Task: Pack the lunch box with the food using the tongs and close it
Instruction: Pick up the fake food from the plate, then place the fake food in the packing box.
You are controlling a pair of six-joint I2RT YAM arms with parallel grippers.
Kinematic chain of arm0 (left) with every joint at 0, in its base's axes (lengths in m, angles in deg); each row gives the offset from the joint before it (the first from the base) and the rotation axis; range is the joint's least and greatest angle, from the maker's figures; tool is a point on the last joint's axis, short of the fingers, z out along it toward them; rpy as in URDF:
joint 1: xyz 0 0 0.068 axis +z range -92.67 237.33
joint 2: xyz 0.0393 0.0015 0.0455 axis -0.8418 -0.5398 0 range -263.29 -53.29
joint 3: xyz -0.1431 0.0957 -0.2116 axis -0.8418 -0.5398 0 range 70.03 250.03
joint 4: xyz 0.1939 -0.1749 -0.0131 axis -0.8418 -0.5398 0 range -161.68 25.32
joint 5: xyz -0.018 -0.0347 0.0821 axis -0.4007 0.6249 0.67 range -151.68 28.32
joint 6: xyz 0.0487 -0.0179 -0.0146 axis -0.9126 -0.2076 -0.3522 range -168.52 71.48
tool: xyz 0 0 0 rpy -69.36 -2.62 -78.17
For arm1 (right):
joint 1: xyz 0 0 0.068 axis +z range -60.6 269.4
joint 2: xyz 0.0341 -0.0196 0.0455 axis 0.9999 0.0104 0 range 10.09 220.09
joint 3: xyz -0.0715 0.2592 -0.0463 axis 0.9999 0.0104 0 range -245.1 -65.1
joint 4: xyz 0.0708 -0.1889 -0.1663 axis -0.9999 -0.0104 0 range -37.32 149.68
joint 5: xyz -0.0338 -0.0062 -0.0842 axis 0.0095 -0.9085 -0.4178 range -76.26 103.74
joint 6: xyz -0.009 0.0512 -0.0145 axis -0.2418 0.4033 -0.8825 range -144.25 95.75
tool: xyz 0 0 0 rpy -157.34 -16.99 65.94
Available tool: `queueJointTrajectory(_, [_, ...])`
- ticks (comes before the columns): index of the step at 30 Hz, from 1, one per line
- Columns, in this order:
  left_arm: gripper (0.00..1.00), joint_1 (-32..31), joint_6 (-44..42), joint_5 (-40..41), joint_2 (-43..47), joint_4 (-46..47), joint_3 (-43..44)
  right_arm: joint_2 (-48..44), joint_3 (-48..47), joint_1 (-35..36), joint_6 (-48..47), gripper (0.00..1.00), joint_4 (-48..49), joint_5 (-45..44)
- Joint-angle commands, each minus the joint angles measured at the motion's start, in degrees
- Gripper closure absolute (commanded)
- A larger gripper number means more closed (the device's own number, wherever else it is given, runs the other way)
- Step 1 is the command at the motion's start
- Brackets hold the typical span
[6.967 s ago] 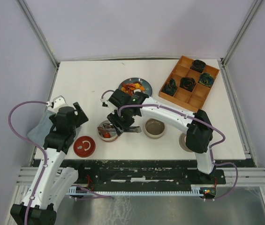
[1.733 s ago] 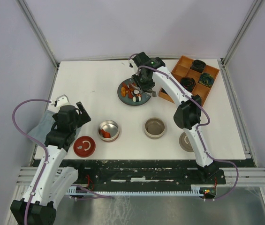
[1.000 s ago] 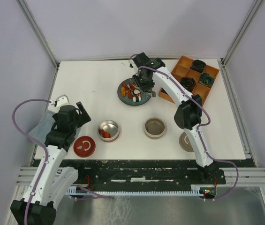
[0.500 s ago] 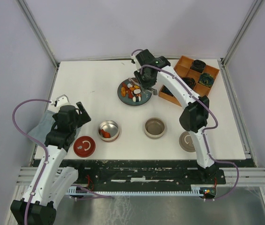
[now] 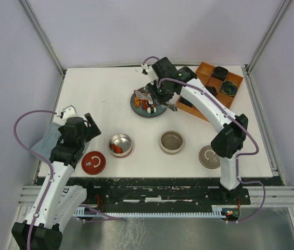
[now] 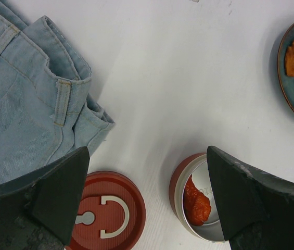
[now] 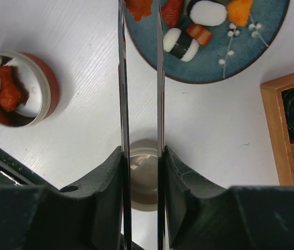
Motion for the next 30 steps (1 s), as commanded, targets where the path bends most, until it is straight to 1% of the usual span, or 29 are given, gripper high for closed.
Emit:
queueJointTrajectory(1, [0.00, 0.2, -0.4, 0.9, 0.8, 2.2, 0.5, -7.5, 3.8, 5.8, -5.1, 0.65, 3.7, 1.9])
queueJointTrajectory(9, [0.00, 0.2, 0.1, 3.0, 2.4, 1.7, 0.6, -10.2, 8.4, 13.7, -7.7, 0.64, 1.8, 0.7])
queueJointTrajectory(15, [0.00, 0.2, 0.5, 4.8, 4.1, 1.5, 0.6, -12.2, 14.9, 17.6, -8.2, 0.64, 1.8, 0.8])
queueJointTrajectory(21, [0.00, 0.2, 1.0, 6.1, 5.0, 1.2, 0.6, -12.6, 19.0, 20.8, -8.2, 0.64, 2.5, 0.9])
queueJointTrajectory(30, [0.01, 0.2, 1.0, 5.9, 4.7, 1.2, 0.6, -9.7, 19.0, 23.4, -7.4, 0.64, 4.3, -1.0])
